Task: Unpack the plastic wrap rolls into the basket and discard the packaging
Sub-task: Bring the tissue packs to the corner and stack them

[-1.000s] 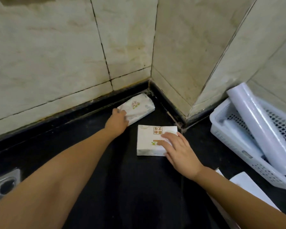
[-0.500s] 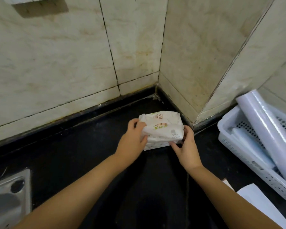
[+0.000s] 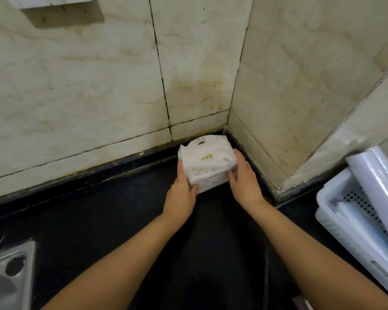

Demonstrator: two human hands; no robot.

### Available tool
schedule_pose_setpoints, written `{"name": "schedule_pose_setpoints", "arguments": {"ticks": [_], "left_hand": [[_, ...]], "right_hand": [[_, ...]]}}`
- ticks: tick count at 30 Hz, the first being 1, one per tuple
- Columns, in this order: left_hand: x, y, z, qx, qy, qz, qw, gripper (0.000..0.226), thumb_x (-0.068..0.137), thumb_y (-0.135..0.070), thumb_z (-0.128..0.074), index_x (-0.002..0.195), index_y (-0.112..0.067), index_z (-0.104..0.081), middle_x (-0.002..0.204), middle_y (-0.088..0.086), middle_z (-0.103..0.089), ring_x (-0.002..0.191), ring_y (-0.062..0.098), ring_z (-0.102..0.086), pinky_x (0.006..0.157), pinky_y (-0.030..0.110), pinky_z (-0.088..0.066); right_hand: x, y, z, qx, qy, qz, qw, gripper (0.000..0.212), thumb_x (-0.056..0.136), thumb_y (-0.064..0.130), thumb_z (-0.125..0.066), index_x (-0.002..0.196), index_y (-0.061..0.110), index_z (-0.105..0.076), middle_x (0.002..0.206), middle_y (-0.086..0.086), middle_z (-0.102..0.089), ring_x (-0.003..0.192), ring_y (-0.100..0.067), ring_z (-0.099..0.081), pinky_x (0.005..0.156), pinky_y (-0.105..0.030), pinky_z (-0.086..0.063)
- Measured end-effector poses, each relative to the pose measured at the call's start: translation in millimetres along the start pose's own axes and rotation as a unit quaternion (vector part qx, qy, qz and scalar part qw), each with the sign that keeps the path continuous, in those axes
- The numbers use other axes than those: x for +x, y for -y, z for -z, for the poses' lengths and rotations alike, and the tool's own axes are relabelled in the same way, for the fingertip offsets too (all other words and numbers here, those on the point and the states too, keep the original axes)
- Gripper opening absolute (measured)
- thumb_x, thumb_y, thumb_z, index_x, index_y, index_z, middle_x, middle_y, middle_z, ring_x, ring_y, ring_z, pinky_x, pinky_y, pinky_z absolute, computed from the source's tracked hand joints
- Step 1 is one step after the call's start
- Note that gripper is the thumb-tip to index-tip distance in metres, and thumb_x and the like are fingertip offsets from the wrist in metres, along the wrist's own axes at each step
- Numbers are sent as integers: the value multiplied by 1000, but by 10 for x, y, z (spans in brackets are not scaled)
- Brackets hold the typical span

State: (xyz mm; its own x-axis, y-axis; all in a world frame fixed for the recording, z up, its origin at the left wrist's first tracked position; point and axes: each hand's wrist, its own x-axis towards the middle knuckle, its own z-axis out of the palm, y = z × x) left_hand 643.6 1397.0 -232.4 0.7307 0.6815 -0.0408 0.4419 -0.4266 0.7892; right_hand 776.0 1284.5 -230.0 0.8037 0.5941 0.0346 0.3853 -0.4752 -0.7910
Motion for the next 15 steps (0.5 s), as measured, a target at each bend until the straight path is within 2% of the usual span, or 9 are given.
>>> {"name": "schedule_pose_setpoints", "arguments": {"ticks": [2,4,7,9,11,13,15], "left_hand": [[241,-33,-1,-1,-3,1,1000,81,92,-16,-54,149,-27,3,133,9,-55,113,24,-57,90,31,-45],[423,-64,-20,5,-6,4,1000,79,93,-16,-52,149,-26,2,132,10,-55,112,24,-57,88,29,-43],[563,-74,-33,9,-9,8,1000,76,93,-17,-51,149,-26,0,126,11,-56,107,24,-57,87,34,-47],[563,-87,-19,16,-1,8,1000,76,92,-17,-52,148,-26,-2,126,11,-56,107,25,-58,88,37,-50],[508,-98,2,27,14,15,999,77,92,-19,-54,148,-26,-1,132,13,-53,112,27,-57,92,43,-50],[409,-111,42,38,35,42,998,82,93,-27,-54,149,-22,6,145,15,-40,123,30,-50,101,46,-45],[262,-129,88,33,44,62,997,83,93,-33,-52,149,-18,8,152,15,-29,130,31,-43,104,42,-41]], "right_hand": [[257,33,-90,40,-14,-1,999,53,96,12,-47,145,17,-29,141,-9,-45,128,-18,-44,110,-35,-35],[438,39,-153,60,-38,-4,997,49,95,7,-45,141,13,-33,137,-11,-46,121,-18,-47,102,-28,-36],[576,22,-200,56,-51,0,997,45,93,4,-45,136,14,-37,133,-12,-48,114,-14,-47,96,-24,-35],[592,10,-183,54,-39,-15,998,50,92,3,-45,140,13,-33,137,-11,-46,118,-15,-46,100,-27,-37],[533,25,-127,55,-28,-45,997,57,94,7,-45,146,13,-23,144,-12,-40,129,-22,-43,109,-36,-36],[373,72,-42,45,-25,-53,997,61,95,8,-45,148,16,-17,150,-11,-34,137,-23,-36,114,-43,-33],[116,129,70,16,-24,-43,999,64,93,4,-47,149,18,-19,151,-10,-33,139,-21,-34,114,-44,-33]]}}
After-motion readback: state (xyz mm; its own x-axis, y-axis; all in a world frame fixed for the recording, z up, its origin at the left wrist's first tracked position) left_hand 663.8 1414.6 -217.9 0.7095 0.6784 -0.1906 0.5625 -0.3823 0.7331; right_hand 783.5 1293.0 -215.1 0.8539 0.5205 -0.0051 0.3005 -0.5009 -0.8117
